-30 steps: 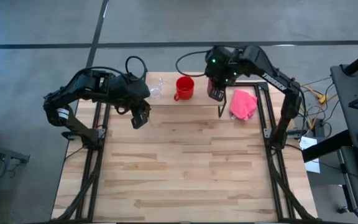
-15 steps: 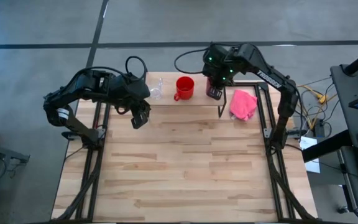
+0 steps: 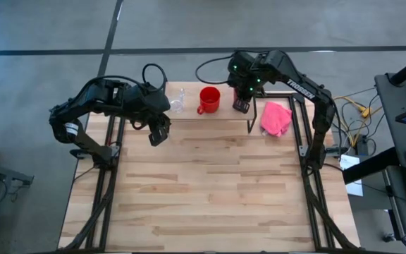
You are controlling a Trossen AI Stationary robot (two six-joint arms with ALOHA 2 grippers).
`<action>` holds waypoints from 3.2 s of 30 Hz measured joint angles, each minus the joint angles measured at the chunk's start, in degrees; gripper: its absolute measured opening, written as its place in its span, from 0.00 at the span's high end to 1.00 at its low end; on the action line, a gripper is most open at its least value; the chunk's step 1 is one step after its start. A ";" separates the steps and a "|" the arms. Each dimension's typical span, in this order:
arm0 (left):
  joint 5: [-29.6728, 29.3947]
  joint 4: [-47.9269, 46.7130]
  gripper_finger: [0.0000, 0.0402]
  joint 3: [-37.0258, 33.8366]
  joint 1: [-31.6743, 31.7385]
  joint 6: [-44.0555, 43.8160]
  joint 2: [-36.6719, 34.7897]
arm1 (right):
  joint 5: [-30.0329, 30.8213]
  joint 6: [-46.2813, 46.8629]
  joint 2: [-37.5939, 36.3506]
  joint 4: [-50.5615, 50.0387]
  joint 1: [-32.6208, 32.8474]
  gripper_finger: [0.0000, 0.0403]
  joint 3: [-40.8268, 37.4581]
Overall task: Stack small to large cups/mugs on shelf
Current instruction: Put the pink cup on the shelf, then return to Home Position
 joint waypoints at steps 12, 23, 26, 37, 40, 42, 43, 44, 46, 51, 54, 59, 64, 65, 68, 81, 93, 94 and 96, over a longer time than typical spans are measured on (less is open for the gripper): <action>0.00 -0.02 0.86 0.00 0.00 0.00 0.00 | 0.00 0.57 -0.01 0.14 -0.13 0.96 -0.94; 0.00 -0.02 0.86 0.00 0.00 0.00 0.00 | 0.00 0.13 -0.28 1.16 -0.11 0.96 -3.92; -0.02 -0.02 0.86 0.00 0.00 0.00 0.00 | 0.02 0.09 -0.15 1.94 -0.11 0.96 -3.64; 0.00 -0.03 0.86 0.00 0.00 0.01 0.00 | 0.07 -2.91 -0.10 1.66 -0.11 0.96 -3.48; 0.00 -0.02 0.86 0.00 0.00 0.00 0.00 | 0.07 -2.96 -0.10 1.14 -0.17 0.96 -3.39; 0.00 -0.02 0.86 0.00 0.00 0.00 0.00 | 0.11 -3.12 -0.10 0.84 -0.17 0.96 -3.37; 0.00 -0.02 0.86 0.00 0.00 0.01 0.00 | 0.16 -3.32 -0.10 0.73 -0.17 0.96 -3.37; 0.00 -0.02 0.86 0.00 0.00 0.01 0.00 | 0.17 -3.32 -0.10 0.59 -0.17 0.96 -3.37; 0.00 -0.02 0.86 0.00 0.00 0.00 0.00 | 0.17 -3.23 -0.10 -0.04 -0.19 0.96 -3.34; 0.00 -0.02 0.86 0.00 0.00 0.02 0.00 | 2.03 -3.68 -0.06 -0.40 -0.46 0.91 -3.37; -0.01 -0.02 0.86 0.00 0.00 0.46 0.00 | 3.50 -3.89 -0.06 0.00 -0.48 0.86 -3.37; -0.02 -0.02 0.86 0.00 0.00 1.33 0.00 | 4.42 -4.94 -0.06 1.27 -0.45 0.76 -3.37; -0.02 -0.02 0.86 0.00 0.00 1.49 0.00 | 5.03 -4.80 -0.16 2.00 -0.44 0.69 -3.37; -0.02 -0.02 0.86 0.00 0.00 1.49 0.02 | 5.03 -4.44 -0.31 1.86 -0.44 0.68 -3.37; -0.02 -0.02 0.86 0.00 0.00 1.49 0.00 | 5.03 -3.49 -1.09 1.34 -0.42 0.67 -3.37; -0.02 -0.02 0.86 0.00 0.00 1.66 0.00 | 4.96 5.91 -12.41 0.05 0.16 0.72 1.19; -3.69 -1.63 0.86 0.00 -0.01 -2.89 -0.23 | 4.36 13.98 -27.66 -0.09 0.31 0.72 1.05; -4.81 -2.75 0.86 -0.04 0.00 -4.68 -0.68 | 4.33 14.15 -28.98 -0.04 0.56 0.72 0.46; -6.09 -2.22 0.86 -0.52 0.00 -7.00 -2.27 | 4.28 14.22 -31.77 0.31 1.26 0.73 -0.87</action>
